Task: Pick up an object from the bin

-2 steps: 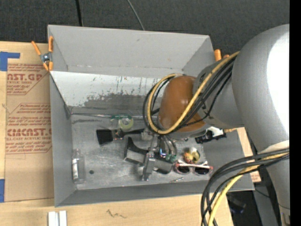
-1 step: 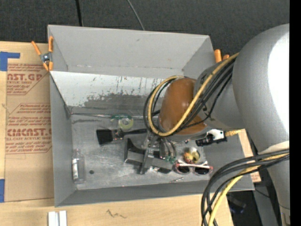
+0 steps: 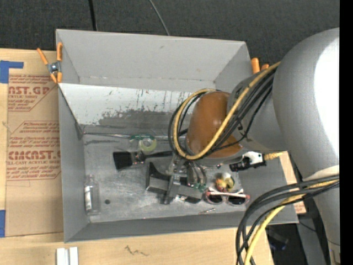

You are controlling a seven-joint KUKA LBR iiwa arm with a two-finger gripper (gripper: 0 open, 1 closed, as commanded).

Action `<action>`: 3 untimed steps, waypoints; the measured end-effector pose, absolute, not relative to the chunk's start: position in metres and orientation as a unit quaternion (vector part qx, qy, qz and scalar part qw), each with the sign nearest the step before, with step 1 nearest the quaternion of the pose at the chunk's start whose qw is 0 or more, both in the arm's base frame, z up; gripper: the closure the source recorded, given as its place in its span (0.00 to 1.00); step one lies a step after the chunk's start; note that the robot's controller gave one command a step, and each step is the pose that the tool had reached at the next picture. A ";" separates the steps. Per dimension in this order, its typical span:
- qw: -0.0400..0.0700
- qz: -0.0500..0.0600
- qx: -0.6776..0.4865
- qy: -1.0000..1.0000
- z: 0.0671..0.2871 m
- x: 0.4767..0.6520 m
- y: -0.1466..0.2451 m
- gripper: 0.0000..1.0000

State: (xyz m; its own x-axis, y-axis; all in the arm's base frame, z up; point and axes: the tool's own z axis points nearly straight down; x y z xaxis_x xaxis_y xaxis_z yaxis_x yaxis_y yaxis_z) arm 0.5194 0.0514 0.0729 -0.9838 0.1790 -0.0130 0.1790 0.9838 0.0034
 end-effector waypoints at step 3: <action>-0.005 0.000 0.090 0.996 0.114 0.514 0.051 1.00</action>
Offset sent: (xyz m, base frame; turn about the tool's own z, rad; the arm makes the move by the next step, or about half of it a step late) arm 0.0001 0.0000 0.0746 0.0000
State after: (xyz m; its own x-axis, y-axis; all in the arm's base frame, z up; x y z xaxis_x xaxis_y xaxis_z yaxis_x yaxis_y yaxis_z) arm 0.5143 0.0512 0.1144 -0.9839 0.1786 0.0089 0.1786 0.9839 -0.0015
